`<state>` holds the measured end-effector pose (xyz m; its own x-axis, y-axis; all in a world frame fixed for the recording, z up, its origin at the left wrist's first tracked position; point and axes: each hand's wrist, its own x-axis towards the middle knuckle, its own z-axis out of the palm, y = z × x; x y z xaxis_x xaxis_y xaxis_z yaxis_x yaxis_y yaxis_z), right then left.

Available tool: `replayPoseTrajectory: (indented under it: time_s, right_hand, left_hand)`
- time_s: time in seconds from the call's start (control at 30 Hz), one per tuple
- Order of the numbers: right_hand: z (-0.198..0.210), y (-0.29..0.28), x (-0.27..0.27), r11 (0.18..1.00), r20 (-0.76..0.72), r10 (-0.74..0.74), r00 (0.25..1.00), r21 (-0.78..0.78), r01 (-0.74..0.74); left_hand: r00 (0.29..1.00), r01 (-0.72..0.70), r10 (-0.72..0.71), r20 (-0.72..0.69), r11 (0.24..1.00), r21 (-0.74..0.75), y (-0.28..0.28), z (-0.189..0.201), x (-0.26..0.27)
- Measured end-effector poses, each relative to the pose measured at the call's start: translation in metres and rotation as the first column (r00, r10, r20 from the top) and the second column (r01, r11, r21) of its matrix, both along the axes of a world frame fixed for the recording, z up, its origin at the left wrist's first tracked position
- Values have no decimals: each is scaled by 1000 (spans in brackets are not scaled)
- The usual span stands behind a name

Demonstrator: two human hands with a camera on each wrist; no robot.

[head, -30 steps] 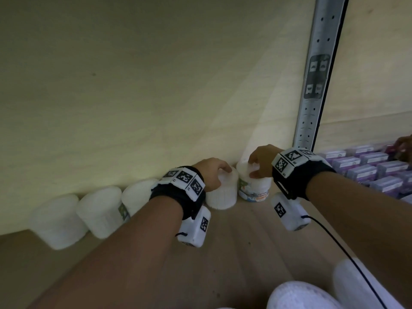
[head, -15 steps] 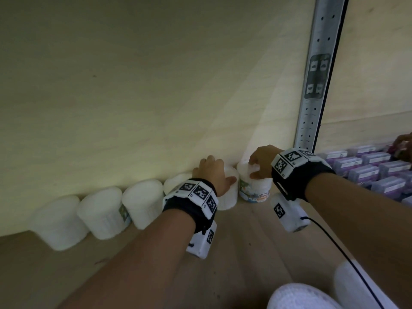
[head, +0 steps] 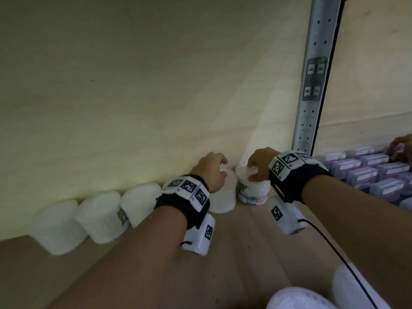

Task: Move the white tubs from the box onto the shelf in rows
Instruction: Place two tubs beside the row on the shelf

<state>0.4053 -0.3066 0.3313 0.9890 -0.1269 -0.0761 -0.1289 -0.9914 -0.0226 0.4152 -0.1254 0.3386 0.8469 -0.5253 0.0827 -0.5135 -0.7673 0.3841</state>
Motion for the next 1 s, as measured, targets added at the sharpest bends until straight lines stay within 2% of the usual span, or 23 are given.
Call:
replayPoseTrajectory:
  time_s: [0.07, 0.13, 0.23, 0.37, 0.47, 0.63, 0.73, 0.8, 0.9, 1.0]
  right_hand:
    - [0, -2, 1, 1000, -3, 3, 1000, 3, -3]
    - [0, -2, 2, 1000, -5, 6, 1000, 15, -6]
    - [1, -1, 2, 1000, -7, 13, 1000, -7, -13]
    - [0, -3, 5, 999, -3, 27, 1000, -17, -27]
    - [-1, -4, 7, 999, -3, 35, 999, -15, -35]
    - [-4, -6, 9, 999, -7, 27, 1000, -23, -27]
    - [-4, -4, 10, 999, -26, 4, 1000, -36, -5]
    - [-2, -4, 11, 999, -26, 15, 1000, -41, -16]
    - [-4, -9, 17, 995, -27, 40, 999, -88, -42]
    - [-1, -6, 13, 994, -37, 36, 999, -106, -40]
  left_hand:
    - [994, -73, 76, 72, 997, -39, -5, -6, -2]
    - [990, -121, 119, 73, 992, 29, -7, -11, -3]
    - [987, -140, 126, 101, 979, 147, -8, -19, -1]
    - [988, -126, 112, 107, 982, 138, -7, -23, 0]
    - [994, -90, 79, 79, 985, 147, -6, -20, 0]
    - [998, 29, -24, -54, 994, 103, 0, -10, 2]
    - [987, 116, -99, -129, 985, 128, 4, -1, 1]
    - [982, 131, -113, -150, 985, 113, 4, 4, -1]
    - [996, 81, -78, -52, 994, 67, 2, 7, -4]
    - [998, -61, 60, 21, 994, 88, -5, 2, -6]
